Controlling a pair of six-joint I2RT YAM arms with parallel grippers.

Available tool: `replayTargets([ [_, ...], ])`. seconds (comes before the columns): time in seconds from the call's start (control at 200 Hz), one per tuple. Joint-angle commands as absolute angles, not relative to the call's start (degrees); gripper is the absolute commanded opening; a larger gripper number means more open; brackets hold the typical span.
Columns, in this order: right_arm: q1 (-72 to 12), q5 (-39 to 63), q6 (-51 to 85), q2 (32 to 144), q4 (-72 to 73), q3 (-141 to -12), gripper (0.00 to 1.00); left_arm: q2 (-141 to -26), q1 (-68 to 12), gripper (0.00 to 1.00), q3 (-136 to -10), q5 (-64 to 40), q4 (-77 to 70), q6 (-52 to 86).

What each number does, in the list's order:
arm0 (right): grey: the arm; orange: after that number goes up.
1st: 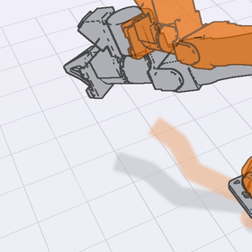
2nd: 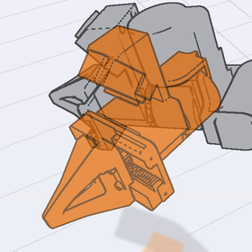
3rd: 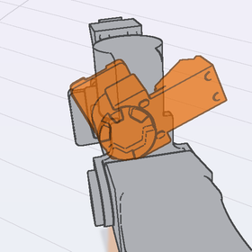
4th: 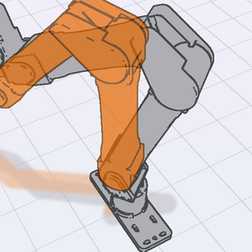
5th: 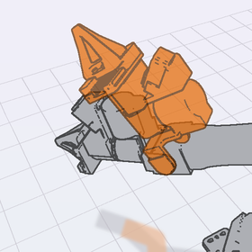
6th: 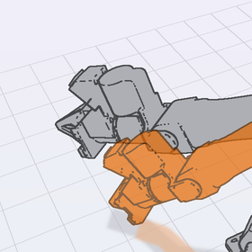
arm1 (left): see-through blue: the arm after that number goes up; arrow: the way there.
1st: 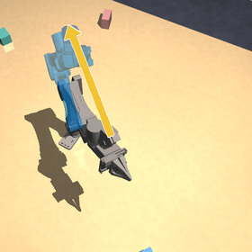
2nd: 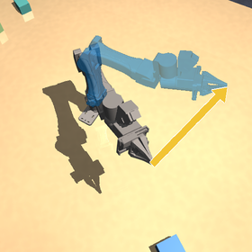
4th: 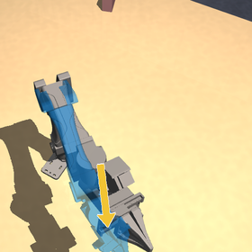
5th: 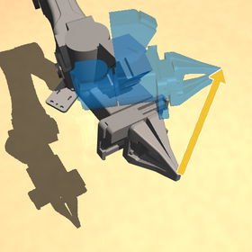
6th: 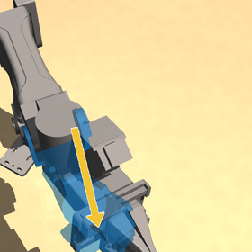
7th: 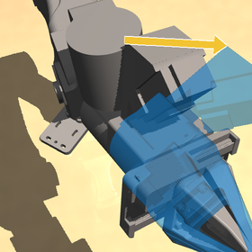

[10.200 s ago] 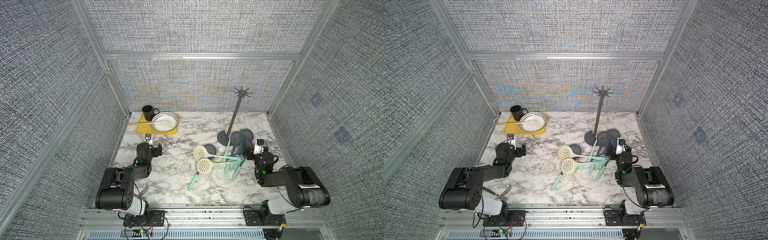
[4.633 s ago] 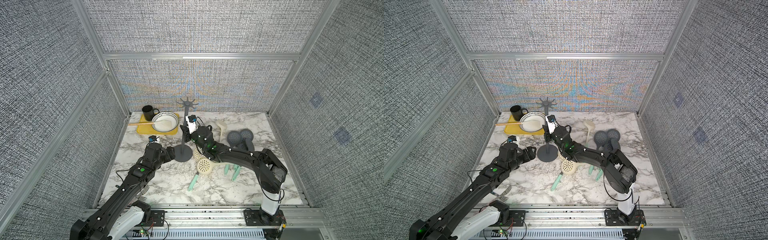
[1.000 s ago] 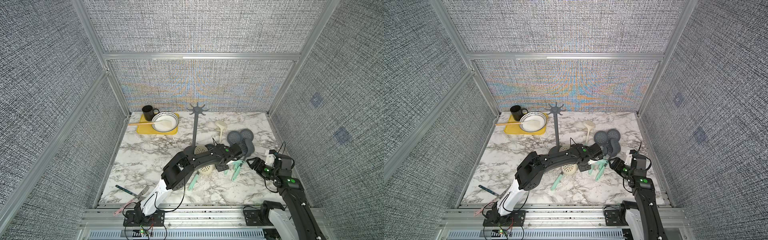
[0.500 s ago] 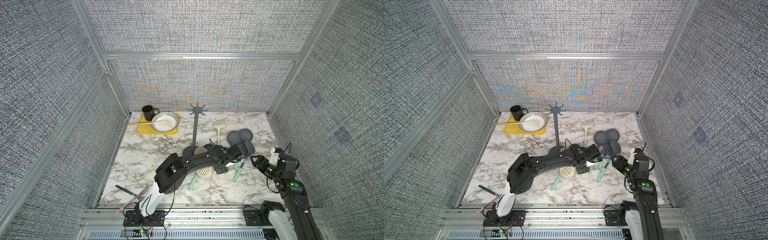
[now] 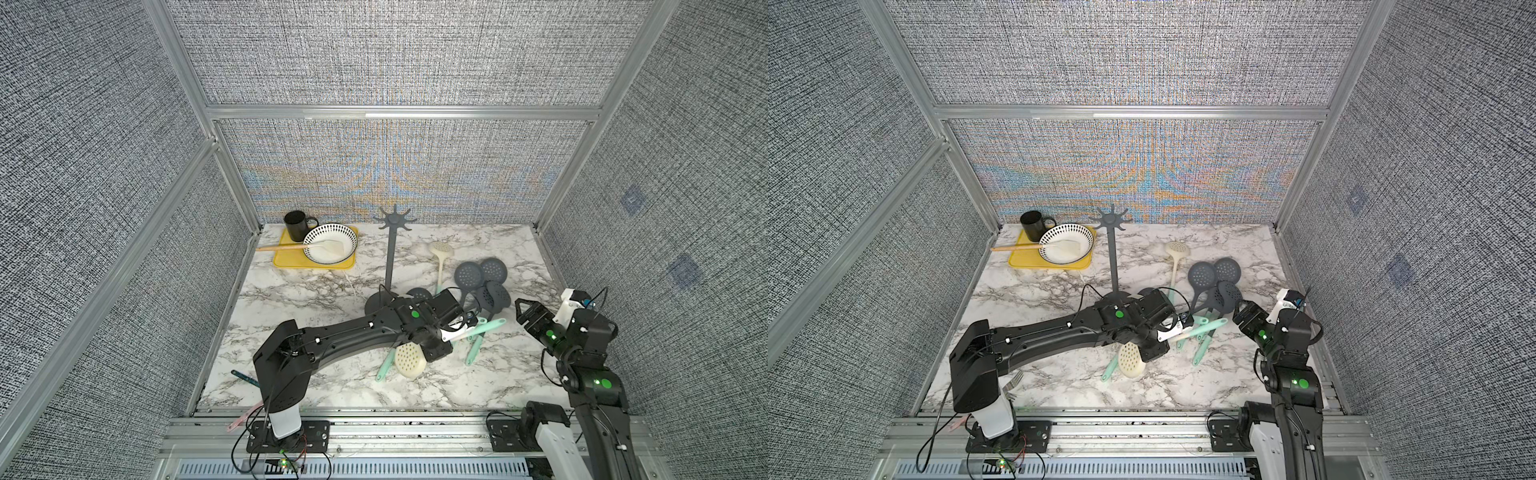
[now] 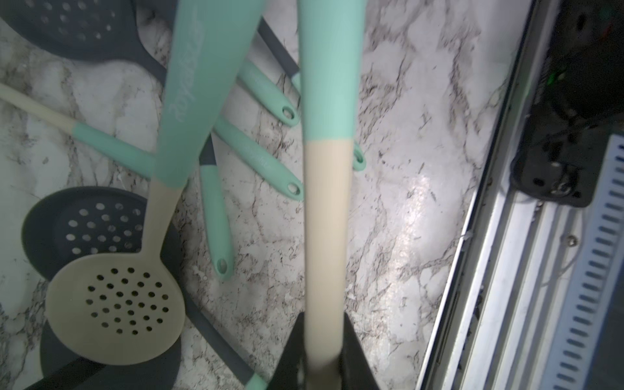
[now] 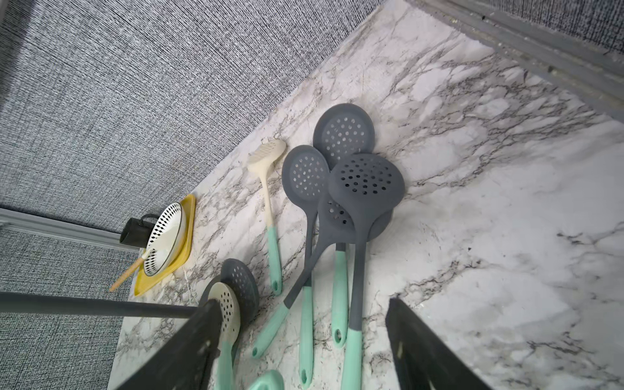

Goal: Hang the skimmer on the kitchen utensil rack
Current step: Pick up the skimmer from the center of the board.

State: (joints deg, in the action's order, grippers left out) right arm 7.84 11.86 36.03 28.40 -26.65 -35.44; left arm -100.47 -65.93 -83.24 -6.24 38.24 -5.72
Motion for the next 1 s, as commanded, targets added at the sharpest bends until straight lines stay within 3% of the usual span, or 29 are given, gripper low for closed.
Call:
replayTargets([
  [0.0,7.83,9.4,33.98,26.69,-26.17,-37.41,0.8,-98.53,-65.66,0.02,-84.23,-10.84,32.12,-3.39],
  [0.235,7.82,9.26,29.58,23.76,-25.74,-42.93,0.8,-93.24,-61.84,0.02,-81.67,-14.38,21.58,3.2],
  [0.39,7.83,25.31,30.2,21.49,-14.05,-41.44,0.8,-84.88,-57.56,0.02,-72.1,-18.0,8.0,12.4],
  [0.651,5.76,52.17,46.02,26.94,18.05,-37.72,0.84,-71.3,-56.52,0.02,-60.75,-18.84,-5.34,18.9],
  [0.996,-24.19,47.99,41.62,44.76,36.23,-41.78,0.77,-64.3,-54.76,0.02,-56.56,-28.46,-15.3,22.52],
])
